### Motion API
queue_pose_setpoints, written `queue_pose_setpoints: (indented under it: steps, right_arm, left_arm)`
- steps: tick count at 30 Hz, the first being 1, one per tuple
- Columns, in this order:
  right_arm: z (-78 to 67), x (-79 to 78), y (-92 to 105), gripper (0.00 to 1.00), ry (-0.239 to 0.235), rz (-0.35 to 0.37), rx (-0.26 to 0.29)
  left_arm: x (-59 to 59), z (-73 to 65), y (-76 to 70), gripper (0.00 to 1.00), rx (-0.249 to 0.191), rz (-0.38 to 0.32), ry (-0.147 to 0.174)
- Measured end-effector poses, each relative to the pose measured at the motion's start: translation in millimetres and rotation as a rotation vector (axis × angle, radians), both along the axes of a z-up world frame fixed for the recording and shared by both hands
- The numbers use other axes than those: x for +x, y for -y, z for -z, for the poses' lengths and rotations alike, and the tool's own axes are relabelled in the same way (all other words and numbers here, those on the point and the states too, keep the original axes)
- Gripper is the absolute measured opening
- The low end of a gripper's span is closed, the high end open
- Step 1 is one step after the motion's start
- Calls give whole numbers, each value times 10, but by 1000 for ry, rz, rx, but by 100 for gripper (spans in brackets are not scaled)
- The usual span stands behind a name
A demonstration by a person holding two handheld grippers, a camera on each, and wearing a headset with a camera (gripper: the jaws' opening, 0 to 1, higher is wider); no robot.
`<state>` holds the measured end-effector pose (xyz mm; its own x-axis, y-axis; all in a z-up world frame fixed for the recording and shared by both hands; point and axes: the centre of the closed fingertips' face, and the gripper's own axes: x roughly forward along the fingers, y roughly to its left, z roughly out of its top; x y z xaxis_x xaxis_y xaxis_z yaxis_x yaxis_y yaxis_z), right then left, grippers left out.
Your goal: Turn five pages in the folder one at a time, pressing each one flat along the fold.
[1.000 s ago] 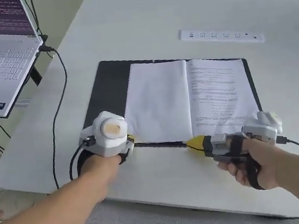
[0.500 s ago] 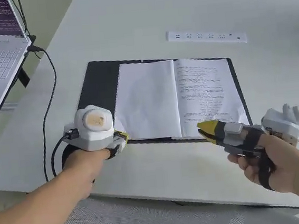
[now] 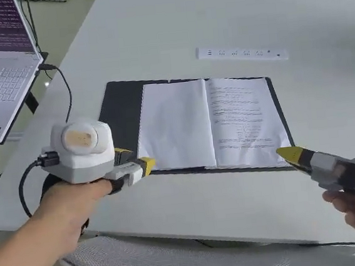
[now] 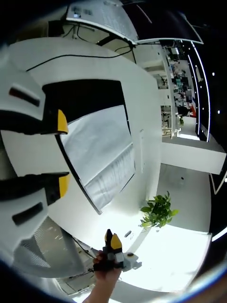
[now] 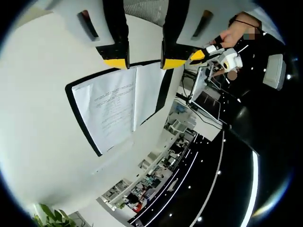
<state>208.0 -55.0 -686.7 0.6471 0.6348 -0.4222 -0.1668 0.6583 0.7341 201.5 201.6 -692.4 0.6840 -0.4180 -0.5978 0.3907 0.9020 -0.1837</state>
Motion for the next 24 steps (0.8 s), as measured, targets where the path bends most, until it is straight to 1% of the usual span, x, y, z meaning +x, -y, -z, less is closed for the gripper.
queue_pose_setpoints:
  steps: [1, 3, 7, 8, 10, 12, 15, 18, 19, 20, 21, 22, 24]
  right_arm:
    - [-44, -31, 24, 26, 13, 5, -18]
    - [-106, -73, 51, 27, 26, 14, -35]
    - [-161, -127, 87, 30, 43, 15, -61]
    - [-180, -157, 86, 31, 40, 13, -64]
    - [-219, -209, 73, 36, 47, 2, -81]
    - [-246, -253, 70, 38, 66, -19, -115]
    - [-311, -318, 65, 39, 92, -48, -150]
    - [-393, -372, 54, 42, 115, -67, -163]
    - [-427, -389, 64, 44, 139, -88, -199]
    - [-455, -413, 78, 46, 169, -119, -255]
    - [-473, -427, 83, 47, 181, -134, -283]
    - [-482, -470, 91, 48, 185, -170, -334]
    - [-506, -508, 96, 52, 208, -221, -399]
  left_arm:
    - [-23, -35, -6, 32, -2, 0, 5]
    - [-76, -100, -13, 34, -9, 0, 8]
    - [-168, -175, -27, 36, -14, 6, 6]
    - [-192, -180, -34, 36, -12, 7, -2]
    - [-257, -181, -66, 39, 4, 11, -30]
    - [-318, -187, -114, 42, 21, 13, -54]
    - [-377, -245, -175, 45, 23, 14, -53]
    - [-429, -339, -219, 50, 13, 24, -44]
    - [-452, -378, -241, 53, 13, 28, -50]
    - [-478, -416, -257, 55, 17, 38, -54]
    - [-490, -441, -268, 57, 21, 44, -55]
    - [-511, -474, -282, 58, 33, 62, -55]
    - [-530, -522, -304, 58, 46, 77, -53]
